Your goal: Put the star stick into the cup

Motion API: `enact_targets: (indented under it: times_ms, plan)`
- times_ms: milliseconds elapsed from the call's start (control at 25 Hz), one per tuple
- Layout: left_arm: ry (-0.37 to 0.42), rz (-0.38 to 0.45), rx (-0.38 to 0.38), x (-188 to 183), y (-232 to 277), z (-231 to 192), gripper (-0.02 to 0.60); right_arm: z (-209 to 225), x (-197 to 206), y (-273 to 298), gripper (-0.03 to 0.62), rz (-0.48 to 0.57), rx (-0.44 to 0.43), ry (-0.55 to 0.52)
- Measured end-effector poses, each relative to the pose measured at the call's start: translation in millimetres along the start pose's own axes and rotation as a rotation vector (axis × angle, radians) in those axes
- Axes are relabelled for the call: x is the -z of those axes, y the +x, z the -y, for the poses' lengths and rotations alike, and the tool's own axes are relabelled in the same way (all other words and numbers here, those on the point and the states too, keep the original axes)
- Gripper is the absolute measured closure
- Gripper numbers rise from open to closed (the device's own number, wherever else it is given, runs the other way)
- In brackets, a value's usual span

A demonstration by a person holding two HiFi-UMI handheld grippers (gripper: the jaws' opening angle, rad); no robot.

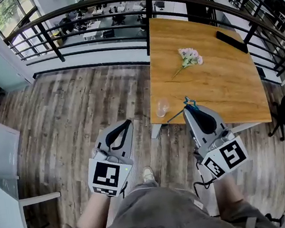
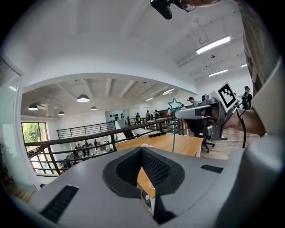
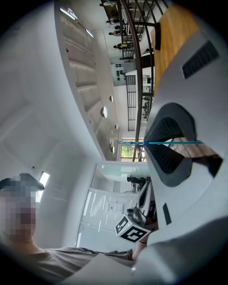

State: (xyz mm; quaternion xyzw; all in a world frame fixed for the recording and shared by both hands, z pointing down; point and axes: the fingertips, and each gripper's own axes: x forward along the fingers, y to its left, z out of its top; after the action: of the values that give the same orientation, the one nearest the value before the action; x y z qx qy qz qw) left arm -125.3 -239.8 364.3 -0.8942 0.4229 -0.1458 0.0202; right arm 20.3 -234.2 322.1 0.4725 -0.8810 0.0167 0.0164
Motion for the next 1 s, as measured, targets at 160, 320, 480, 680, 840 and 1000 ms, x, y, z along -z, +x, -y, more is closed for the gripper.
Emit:
enact_targets:
  times_ms: [160,320,480,680,840,1000]
  plan:
    - [-0.006,0.006,0.005,-4,18,-19,0.566,10,-3,19,0.553,-0.007,0.017,-0.002]
    - [-0.016,0.006,0.007,-5,25,-23,0.566,19,0,24,0.553,-0.019,0.025,-0.003]
    - [-0.017,-0.018,0.000,-3,38,-24,0.566,35,3,29,0.553,-0.031,0.021,0.008]
    - [-0.020,-0.022,-0.018,-7,51,-20,0.566,51,5,35,0.553,-0.032,0.008,0.017]
    - [-0.015,-0.017,-0.043,-12,62,-24,0.566,61,5,47,0.553,-0.020,-0.007,0.013]
    - [-0.004,-0.033,-0.055,-8,76,-30,0.566,69,17,66,0.553,-0.020,-0.013,0.027]
